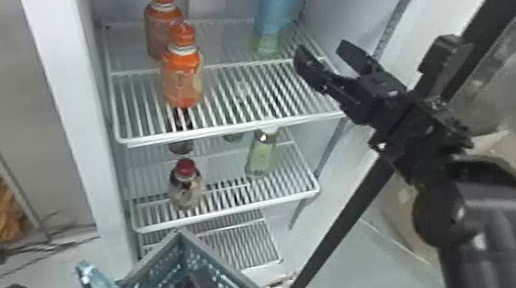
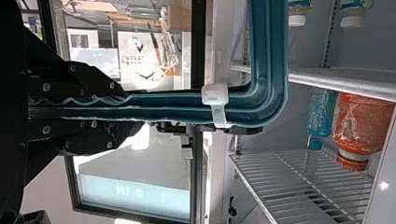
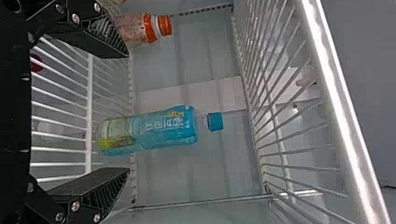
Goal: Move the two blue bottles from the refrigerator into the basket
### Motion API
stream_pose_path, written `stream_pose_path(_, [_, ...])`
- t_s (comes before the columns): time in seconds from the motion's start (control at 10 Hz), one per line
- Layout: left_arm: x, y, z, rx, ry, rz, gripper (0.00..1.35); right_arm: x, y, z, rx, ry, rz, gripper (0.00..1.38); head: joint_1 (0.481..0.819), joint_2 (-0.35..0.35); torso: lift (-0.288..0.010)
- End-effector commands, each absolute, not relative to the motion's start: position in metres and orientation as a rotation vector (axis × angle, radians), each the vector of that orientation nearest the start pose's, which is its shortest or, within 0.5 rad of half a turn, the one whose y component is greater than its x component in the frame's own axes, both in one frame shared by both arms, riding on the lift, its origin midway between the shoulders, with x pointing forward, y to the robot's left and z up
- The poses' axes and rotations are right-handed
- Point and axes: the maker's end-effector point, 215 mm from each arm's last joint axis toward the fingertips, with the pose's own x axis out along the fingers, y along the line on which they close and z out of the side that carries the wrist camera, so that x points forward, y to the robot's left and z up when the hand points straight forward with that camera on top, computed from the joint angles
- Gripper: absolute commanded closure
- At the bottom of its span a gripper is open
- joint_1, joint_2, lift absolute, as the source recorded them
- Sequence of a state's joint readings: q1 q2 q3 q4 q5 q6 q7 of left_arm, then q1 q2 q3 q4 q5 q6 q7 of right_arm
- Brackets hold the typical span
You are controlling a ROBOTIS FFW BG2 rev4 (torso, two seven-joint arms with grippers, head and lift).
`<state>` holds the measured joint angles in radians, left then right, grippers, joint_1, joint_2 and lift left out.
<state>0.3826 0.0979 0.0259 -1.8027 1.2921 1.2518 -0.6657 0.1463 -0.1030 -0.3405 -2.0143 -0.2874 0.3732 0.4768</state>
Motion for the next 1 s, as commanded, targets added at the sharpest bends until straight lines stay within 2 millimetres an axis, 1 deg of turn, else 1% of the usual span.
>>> stream_pose_path(0.0, [0.256,-0.014,-0.349,-1.511,0.84,-1.171,1.2,0.548,-0.311,-0.253,0.125,-0.009,0.25,0.19,0.695,-0.35,-0.01])
stream_pose_path(0.1, [0.256,-0.013,-0.35,-1.51,0.841,-1.171,1.2,0.557,-0.308,-0.255,0.125,-0.011,0.25,0.19,0.695,-0.35,-0.01])
stream_pose_path(0.3, [0.256,-0.013,-0.35,-1.51,0.841,-1.171,1.2,0.577,-0.31,-0.255,0.12,-0.01,0.235,0.19,0.695,-0.35,-0.01])
stream_pose_path(0.5, [0.257,-0.013,-0.349,-1.508,0.84,-1.172,1.2,0.598,-0.309,-0.261,0.132,0.005,0.23,0.19,0.695,-0.35,-0.01])
stream_pose_path(0.6, [0.256,-0.013,-0.35,-1.509,0.841,-1.17,1.2,0.605,-0.31,-0.262,0.13,0.009,0.223,0.19,0.695,-0.35,-0.01])
stream_pose_path(0.9, [0.257,-0.013,-0.349,-1.509,0.839,-1.173,1.2,0.627,-0.301,-0.267,0.123,0.031,0.226,0.19,0.695,-0.35,-0.01])
